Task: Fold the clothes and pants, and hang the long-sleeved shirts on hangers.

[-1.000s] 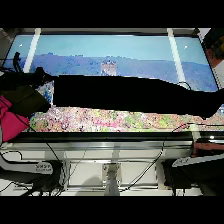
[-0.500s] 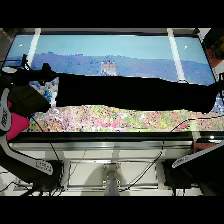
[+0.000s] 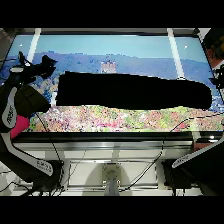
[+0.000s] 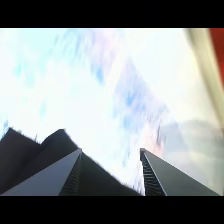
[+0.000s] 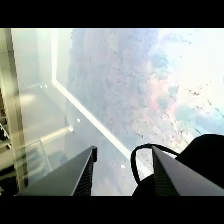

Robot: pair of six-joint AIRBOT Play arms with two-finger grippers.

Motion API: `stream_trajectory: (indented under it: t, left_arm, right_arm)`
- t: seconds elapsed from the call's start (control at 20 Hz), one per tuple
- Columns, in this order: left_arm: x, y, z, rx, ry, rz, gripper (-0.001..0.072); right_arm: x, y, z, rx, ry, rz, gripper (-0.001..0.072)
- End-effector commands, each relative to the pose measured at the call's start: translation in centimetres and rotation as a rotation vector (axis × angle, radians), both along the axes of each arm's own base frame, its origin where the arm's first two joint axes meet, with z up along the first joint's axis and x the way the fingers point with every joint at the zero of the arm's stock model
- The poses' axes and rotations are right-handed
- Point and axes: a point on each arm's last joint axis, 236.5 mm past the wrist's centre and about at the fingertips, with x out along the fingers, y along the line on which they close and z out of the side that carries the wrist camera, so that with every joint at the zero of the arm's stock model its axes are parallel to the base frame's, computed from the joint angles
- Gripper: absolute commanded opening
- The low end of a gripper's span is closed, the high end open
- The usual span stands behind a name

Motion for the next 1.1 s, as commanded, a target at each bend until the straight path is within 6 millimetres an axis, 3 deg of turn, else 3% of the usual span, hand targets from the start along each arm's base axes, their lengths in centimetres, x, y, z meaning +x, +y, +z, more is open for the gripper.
stream_trajectory:
  t: [0.0, 0.05, 0.1, 0.15, 0.25, 0.35, 0.55, 0.7, 0.75, 0.8, 0.85, 0.9, 0.95, 1.05]
  left_arm:
    - [0.8, -0.8, 3.1, 0.050, -0.109, -0.039, 0.0312]
    - [0.4, -2.6, 4.4, 0.090, -0.150, -0.116, 0.0248]
    - [-0.1, -4.9, 6.0, 0.119, -0.193, -0.204, 0.0151]
    - [-0.8, -7.5, 7.5, 0.130, -0.229, -0.283, 0.0045]
    - [-3.0, -14.1, 10.0, 0.109, -0.268, -0.443, 0.0016]
    - [-6.0, -22.0, 11.0, 0.052, -0.261, -0.598, 0.0016]
    - [-12.5, -36.9, 9.5, 0.118, -0.272, -0.837, 0.0016]
    - [-15.1, -45.3, 9.3, 0.126, -0.318, -0.790, 0.0017]
    - [-15.7, -47.3, 9.1, 0.123, -0.327, -0.757, 0.0021]
    - [-16.5, -49.3, 8.5, 0.119, -0.329, -0.733, 0.0031]
    - [-17.4, -51.0, 7.8, 0.116, -0.327, -0.719, 0.0161]
    - [-18.5, -52.7, 6.9, 0.105, -0.315, -0.706, 0.0325]
    - [-19.5, -54.0, 5.8, 0.074, -0.278, -0.689, 0.0403]
    - [-21.4, -55.9, 3.3, 0.010, -0.187, -0.692, 0.0419]
  right_arm:
    - [-0.9, 1.8, 0.0, -0.021, -0.002, 0.143, 0.0390]
    - [-1.8, 2.2, -0.1, -0.005, 0.015, 0.177, 0.0301]
    - [-3.0, 2.4, 0.0, -0.001, 0.027, 0.222, 0.0048]
    - [-4.3, 2.5, 0.3, -0.005, 0.035, 0.271, 0.0019]
    - [-6.8, 2.5, 1.0, -0.009, 0.052, 0.343, 0.0018]
    - [-10.1, 2.1, 1.3, -0.009, 0.089, 0.412, 0.0016]
    - [-16.7, 1.9, -0.6, 0.131, 0.125, 0.472, 0.0016]
    - [-19.6, 0.9, -2.4, 0.238, 0.117, 0.387, 0.0019]
    - [-20.4, 0.5, -3.1, 0.267, 0.134, 0.348, 0.0076]
    - [-20.5, -0.2, -3.9, 0.270, 0.135, 0.307, 0.0328]
    - [-20.5, -0.5, -4.4, 0.265, 0.139, 0.284, 0.0589]
    - [-20.4, -0.5, -4.8, 0.266, 0.146, 0.278, 0.0635]
    - [-20.2, -0.4, -5.2, 0.260, 0.155, 0.278, 0.0635]
    - [-19.8, -0.6, -6.2, 0.226, 0.189, 0.276, 0.0635]
